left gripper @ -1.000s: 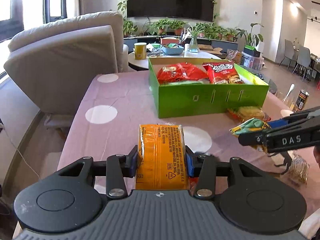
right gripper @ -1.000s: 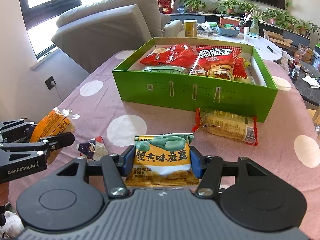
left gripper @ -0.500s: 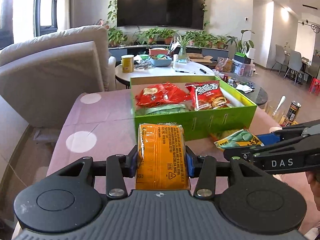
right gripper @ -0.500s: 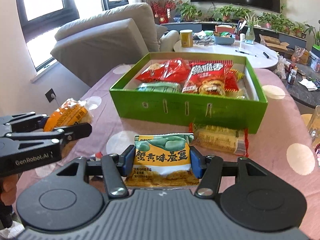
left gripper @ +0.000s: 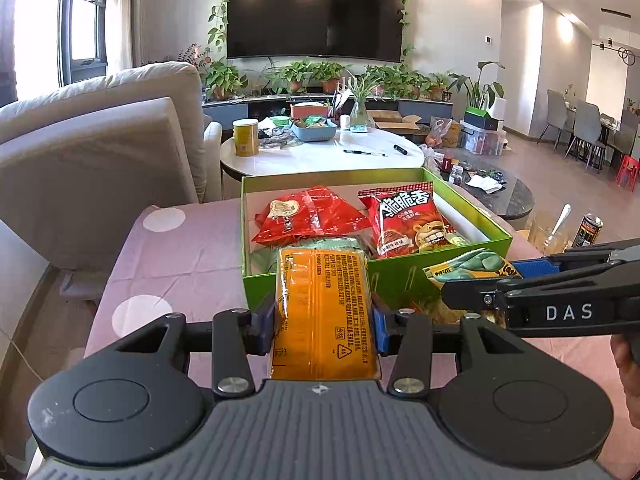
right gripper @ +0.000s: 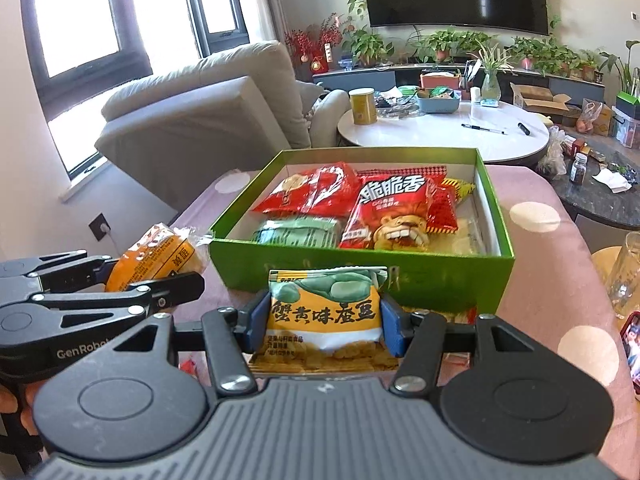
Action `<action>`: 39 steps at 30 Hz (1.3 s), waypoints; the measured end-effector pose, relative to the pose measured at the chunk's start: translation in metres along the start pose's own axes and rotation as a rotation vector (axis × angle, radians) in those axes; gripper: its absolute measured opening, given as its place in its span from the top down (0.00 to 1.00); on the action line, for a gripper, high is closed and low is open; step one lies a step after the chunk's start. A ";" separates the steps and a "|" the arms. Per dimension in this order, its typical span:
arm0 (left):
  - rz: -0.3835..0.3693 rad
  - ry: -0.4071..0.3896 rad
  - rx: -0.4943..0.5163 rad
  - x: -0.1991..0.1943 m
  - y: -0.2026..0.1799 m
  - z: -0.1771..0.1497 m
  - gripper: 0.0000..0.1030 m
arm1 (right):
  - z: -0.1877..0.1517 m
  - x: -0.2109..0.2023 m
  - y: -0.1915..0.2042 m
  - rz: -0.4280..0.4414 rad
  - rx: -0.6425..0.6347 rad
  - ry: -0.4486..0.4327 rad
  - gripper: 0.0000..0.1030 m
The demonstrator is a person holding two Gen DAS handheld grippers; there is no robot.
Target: Organize snacks
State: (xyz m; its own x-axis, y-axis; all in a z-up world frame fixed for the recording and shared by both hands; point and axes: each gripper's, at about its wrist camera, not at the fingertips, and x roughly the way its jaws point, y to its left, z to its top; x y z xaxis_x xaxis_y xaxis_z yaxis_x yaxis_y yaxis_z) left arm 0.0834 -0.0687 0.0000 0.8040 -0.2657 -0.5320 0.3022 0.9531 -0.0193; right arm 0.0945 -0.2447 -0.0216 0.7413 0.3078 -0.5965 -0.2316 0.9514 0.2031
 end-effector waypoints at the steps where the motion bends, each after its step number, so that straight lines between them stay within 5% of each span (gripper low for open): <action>1: -0.001 0.003 0.002 0.002 -0.001 0.000 0.60 | 0.001 0.001 -0.002 0.001 0.005 -0.001 0.24; 27: 0.032 -0.030 -0.004 0.046 0.011 0.046 0.59 | 0.040 0.027 -0.017 0.030 0.032 -0.048 0.24; 29: 0.027 -0.023 0.001 0.041 0.014 0.039 0.53 | 0.041 0.028 -0.022 0.027 0.036 -0.053 0.24; 31: 0.042 0.005 -0.005 0.038 0.018 0.025 0.31 | 0.040 0.028 -0.026 0.031 0.049 -0.052 0.24; 39: 0.006 0.133 0.049 0.045 0.012 -0.023 0.27 | 0.032 0.037 -0.029 0.025 0.069 -0.023 0.24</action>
State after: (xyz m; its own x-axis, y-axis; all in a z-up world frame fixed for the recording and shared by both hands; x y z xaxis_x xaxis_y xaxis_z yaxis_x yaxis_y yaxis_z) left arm 0.1113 -0.0656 -0.0433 0.7320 -0.2350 -0.6395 0.3245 0.9456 0.0239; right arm 0.1482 -0.2610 -0.0246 0.7501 0.3299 -0.5732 -0.2063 0.9402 0.2712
